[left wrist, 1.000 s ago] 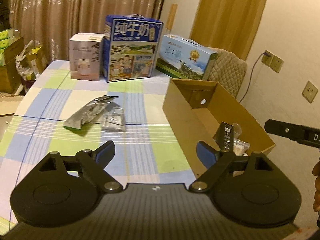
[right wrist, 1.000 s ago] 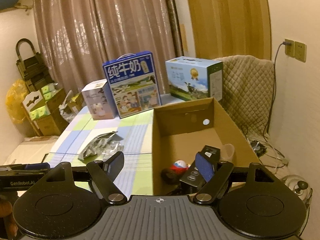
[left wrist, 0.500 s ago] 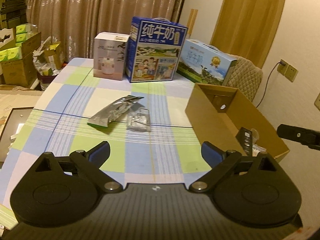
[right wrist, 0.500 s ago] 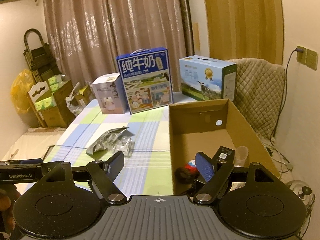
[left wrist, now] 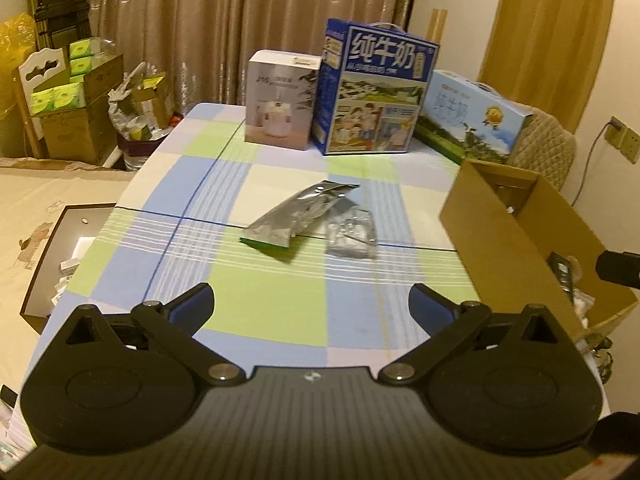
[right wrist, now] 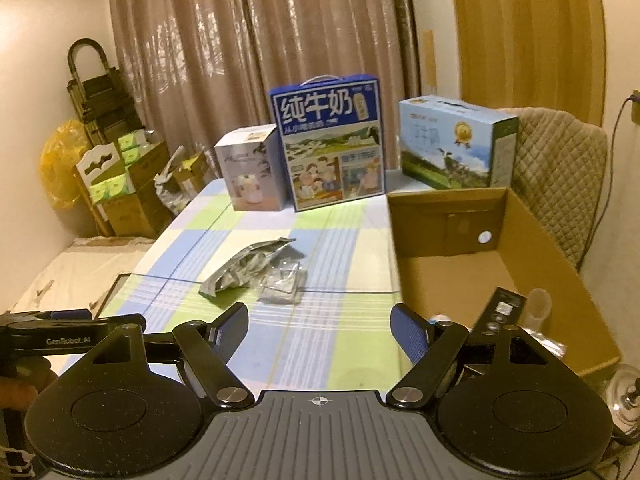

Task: Organize objects
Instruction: 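Withdraw both open grippers from the box toward the foil bag and wrapped rack, then lower the right gripper onto the plastic-wrapped wire rack and close it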

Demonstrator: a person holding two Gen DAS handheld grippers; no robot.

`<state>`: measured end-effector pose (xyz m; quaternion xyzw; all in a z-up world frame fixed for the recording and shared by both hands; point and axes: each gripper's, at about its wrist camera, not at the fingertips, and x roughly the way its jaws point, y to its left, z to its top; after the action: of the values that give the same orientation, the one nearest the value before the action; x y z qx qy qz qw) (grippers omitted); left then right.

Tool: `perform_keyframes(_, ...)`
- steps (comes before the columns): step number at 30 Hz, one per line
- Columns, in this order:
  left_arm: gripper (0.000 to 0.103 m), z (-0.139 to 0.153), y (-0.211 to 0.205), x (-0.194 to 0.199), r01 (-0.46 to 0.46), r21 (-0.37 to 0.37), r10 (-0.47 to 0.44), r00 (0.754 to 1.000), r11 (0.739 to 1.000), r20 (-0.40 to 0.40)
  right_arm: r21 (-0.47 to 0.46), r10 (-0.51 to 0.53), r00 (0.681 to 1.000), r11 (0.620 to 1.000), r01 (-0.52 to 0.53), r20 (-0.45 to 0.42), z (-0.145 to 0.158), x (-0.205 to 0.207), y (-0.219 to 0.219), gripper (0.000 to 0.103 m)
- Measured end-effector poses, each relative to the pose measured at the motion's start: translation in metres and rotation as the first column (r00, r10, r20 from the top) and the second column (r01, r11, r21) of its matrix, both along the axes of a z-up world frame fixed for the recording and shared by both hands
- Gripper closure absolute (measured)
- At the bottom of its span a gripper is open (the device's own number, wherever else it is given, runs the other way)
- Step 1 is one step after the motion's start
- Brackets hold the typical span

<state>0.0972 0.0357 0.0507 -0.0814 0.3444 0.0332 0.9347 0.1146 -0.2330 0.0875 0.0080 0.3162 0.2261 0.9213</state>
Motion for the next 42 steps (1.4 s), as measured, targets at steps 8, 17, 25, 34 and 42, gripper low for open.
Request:
perform_keyframes(8, 0.001, -0.022, 0.024, 0.026, -0.024, 0.058, 0.024, 1.000, 0.998, 0.002, -0.008, 0.049, 0.998, 0.999, -0.049, -0.043, -0.026, 0.027, 0.036, 0.027)
perform_keyframes(17, 0.001, -0.053, 0.050, 0.074, -0.027, 0.088, 0.028, 1.000, 0.996, -0.004, -0.033, 0.067, 0.994, 0.997, -0.070, -0.090, -0.076, 0.075, 0.079, 0.027)
perform_keyframes(25, 0.001, -0.073, 0.061, 0.126, 0.003, 0.080, -0.001, 1.000, 0.997, -0.025, -0.032, 0.080, 0.989, 0.996, -0.085, -0.127, -0.119, 0.125, 0.109, 0.027)
perform_keyframes(34, 0.001, -0.101, 0.079, 0.161, -0.029, 0.040, 0.030, 0.999, 0.999, -0.019, 0.005, 0.097, 0.982, 0.995, -0.098, -0.164, -0.151, 0.170, 0.128, 0.028)
perform_keyframes(42, 0.001, -0.110, 0.089, 0.176, -0.020, 0.017, 0.020, 1.000, 1.000, -0.005, 0.004, 0.109, 0.977, 0.994, -0.110, -0.186, -0.171, 0.198, 0.153, 0.028)
